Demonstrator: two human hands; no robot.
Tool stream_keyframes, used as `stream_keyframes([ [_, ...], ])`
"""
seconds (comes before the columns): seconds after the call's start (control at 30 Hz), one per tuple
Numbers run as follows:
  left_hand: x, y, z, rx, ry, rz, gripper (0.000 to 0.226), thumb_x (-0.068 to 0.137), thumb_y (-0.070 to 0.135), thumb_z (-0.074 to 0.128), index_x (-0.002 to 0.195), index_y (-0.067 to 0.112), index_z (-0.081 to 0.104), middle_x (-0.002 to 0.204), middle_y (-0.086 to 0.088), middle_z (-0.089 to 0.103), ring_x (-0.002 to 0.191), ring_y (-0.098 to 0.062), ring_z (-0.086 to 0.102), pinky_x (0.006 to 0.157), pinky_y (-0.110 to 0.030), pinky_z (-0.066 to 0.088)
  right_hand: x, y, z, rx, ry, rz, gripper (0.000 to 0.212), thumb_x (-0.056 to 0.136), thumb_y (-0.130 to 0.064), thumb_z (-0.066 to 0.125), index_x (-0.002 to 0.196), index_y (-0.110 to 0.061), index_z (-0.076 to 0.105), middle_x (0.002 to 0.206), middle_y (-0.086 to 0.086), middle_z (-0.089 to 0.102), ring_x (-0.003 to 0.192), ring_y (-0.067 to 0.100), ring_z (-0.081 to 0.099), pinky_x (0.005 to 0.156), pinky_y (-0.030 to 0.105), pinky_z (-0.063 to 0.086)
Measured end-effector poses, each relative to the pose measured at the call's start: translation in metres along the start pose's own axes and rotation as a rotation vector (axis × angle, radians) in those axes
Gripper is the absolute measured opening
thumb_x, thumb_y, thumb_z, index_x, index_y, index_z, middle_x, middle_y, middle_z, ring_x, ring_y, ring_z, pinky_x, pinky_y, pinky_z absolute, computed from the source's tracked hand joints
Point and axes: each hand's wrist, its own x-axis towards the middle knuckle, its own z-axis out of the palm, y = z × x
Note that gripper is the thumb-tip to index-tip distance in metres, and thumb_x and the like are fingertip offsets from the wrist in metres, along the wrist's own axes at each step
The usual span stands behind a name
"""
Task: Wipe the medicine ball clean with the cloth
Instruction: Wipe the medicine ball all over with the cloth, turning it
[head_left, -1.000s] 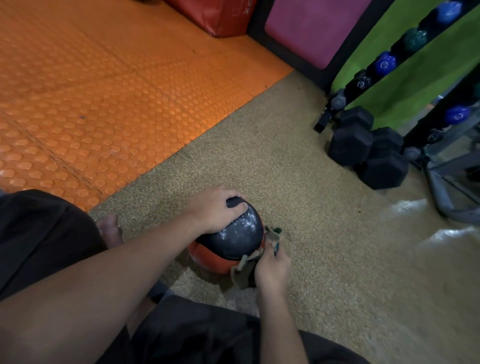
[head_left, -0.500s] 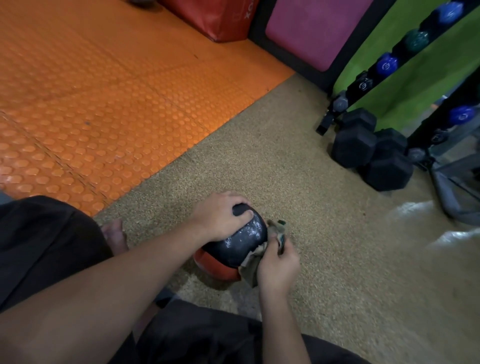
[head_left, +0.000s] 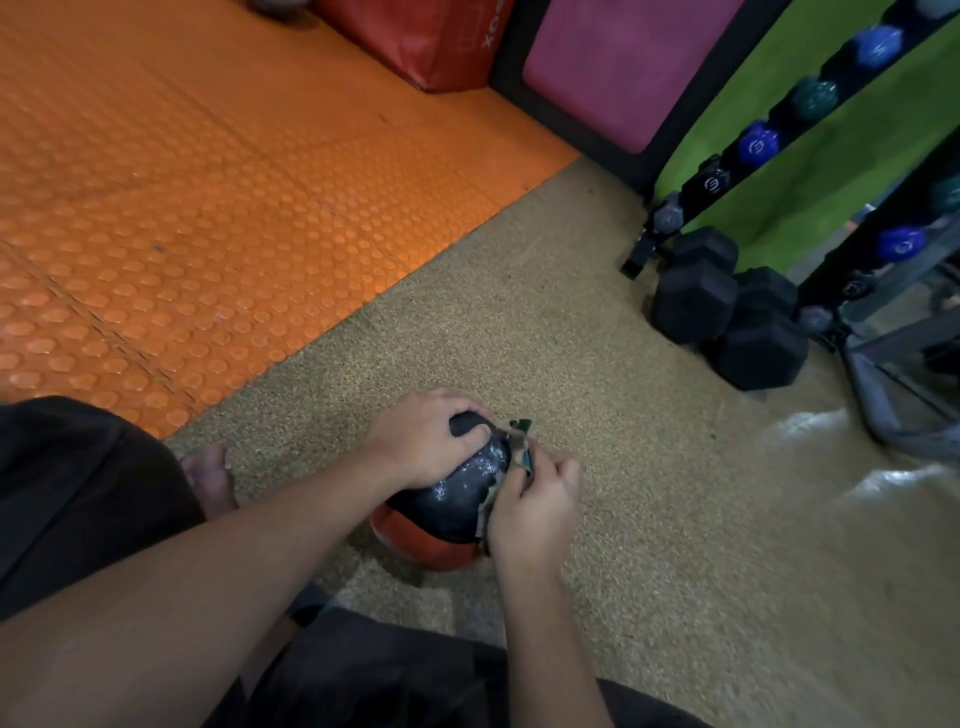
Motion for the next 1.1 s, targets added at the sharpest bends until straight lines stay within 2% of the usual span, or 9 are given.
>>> stream_keyframes([
  [0.1, 0.002, 0.000, -0.003, -0.014, -0.026, -0.009, 0.062, 0.079, 0.080, 0.031, 0.124, 0.054, 0.065, 0.139, 0.020, 0.061, 0.127, -0.016, 0.057, 0.104, -0.045, 0.049, -0.047, -0.001, -0.015, 0.026, 0.001, -0.085, 0.046, 0.099, -0.019, 0.059, 0.145, -0.018, 0.059, 0.105, -0.006, 0.043, 0.090, 0.017, 0.055, 0.078, 0.034, 0.052],
  [0.2, 0.002, 0.005, -0.005, 0.009, -0.035, -0.005, 0.060, 0.082, 0.077, 0.035, 0.126, 0.051, 0.067, 0.140, 0.018, 0.061, 0.128, -0.017, 0.057, 0.105, -0.045, 0.048, -0.052, 0.008, -0.022, 0.000, -0.023, -0.058, 0.033, 0.101, -0.020, 0.058, 0.130, -0.012, 0.069, 0.101, -0.001, 0.049, 0.083, 0.017, 0.056, 0.074, 0.037, 0.053],
  [0.37, -0.008, 0.012, 0.000, 0.083, -0.041, 0.039, 0.066, 0.083, 0.077, 0.030, 0.133, 0.049, 0.063, 0.144, 0.018, 0.057, 0.132, -0.021, 0.053, 0.107, -0.047, 0.047, 0.010, 0.000, -0.009, -0.008, -0.031, 0.170, 0.026, 0.103, -0.015, 0.052, 0.116, -0.002, 0.070, 0.107, 0.006, 0.055, 0.094, 0.026, 0.058, 0.076, 0.030, 0.036],
  [0.57, -0.003, 0.001, -0.008, -0.040, -0.013, 0.017, 0.057, 0.083, 0.055, 0.038, 0.130, 0.044, 0.069, 0.142, 0.014, 0.062, 0.131, -0.018, 0.056, 0.106, -0.035, 0.047, -0.037, -0.025, 0.006, -0.048, 0.033, -0.211, 0.038, 0.099, -0.020, 0.056, 0.133, -0.010, 0.066, 0.107, 0.004, 0.051, 0.088, 0.021, 0.056, 0.069, 0.032, 0.047],
  [0.67, -0.004, 0.002, -0.004, 0.030, -0.039, 0.040, 0.063, 0.085, 0.074, 0.028, 0.130, 0.049, 0.066, 0.141, 0.018, 0.061, 0.131, -0.019, 0.055, 0.107, -0.043, 0.047, -0.038, -0.003, 0.003, -0.079, 0.105, -0.189, 0.045, 0.100, -0.033, 0.044, 0.121, -0.006, 0.073, 0.108, 0.009, 0.058, 0.090, 0.022, 0.046, 0.075, 0.040, 0.049],
  [0.77, -0.005, 0.012, 0.003, 0.110, -0.055, 0.040, 0.064, 0.089, 0.071, 0.027, 0.136, 0.047, 0.062, 0.143, 0.013, 0.060, 0.133, -0.024, 0.054, 0.107, -0.044, 0.047, -0.004, -0.001, 0.004, -0.001, 0.049, 0.117, 0.051, 0.105, -0.041, 0.037, 0.123, -0.008, 0.072, 0.127, 0.009, 0.061, 0.112, 0.030, 0.048, 0.099, 0.049, 0.042],
  [0.87, -0.007, 0.013, 0.002, 0.105, -0.035, 0.045, 0.063, 0.090, 0.066, 0.025, 0.137, 0.044, 0.062, 0.144, 0.011, 0.060, 0.134, -0.027, 0.054, 0.108, -0.046, 0.046, 0.015, -0.015, 0.010, 0.200, -0.052, 0.114, 0.051, 0.108, -0.041, 0.033, 0.144, -0.016, 0.059, 0.155, 0.000, 0.050, 0.152, 0.026, 0.032, 0.126, 0.052, 0.018],
  [0.97, -0.005, 0.002, -0.002, 0.047, -0.030, 0.042, 0.059, 0.094, 0.057, 0.027, 0.137, 0.040, 0.063, 0.144, 0.010, 0.060, 0.133, -0.024, 0.055, 0.108, -0.044, 0.047, -0.013, -0.022, 0.011, 0.203, -0.161, -0.026, 0.054, 0.106, -0.048, 0.026, 0.157, -0.035, 0.038, 0.169, -0.018, 0.021, 0.158, 0.008, 0.002, 0.128, 0.037, -0.004],
  [1.1, -0.007, 0.009, -0.002, 0.094, -0.095, 0.089, 0.060, 0.095, 0.059, 0.024, 0.139, 0.043, 0.062, 0.145, 0.011, 0.060, 0.136, -0.020, 0.052, 0.112, -0.042, 0.042, -0.027, 0.006, 0.002, 0.287, -0.196, 0.022, 0.053, 0.108, -0.046, 0.027, 0.161, -0.042, 0.024, 0.168, -0.018, 0.025, 0.158, 0.012, 0.013, 0.128, 0.040, 0.010],
])
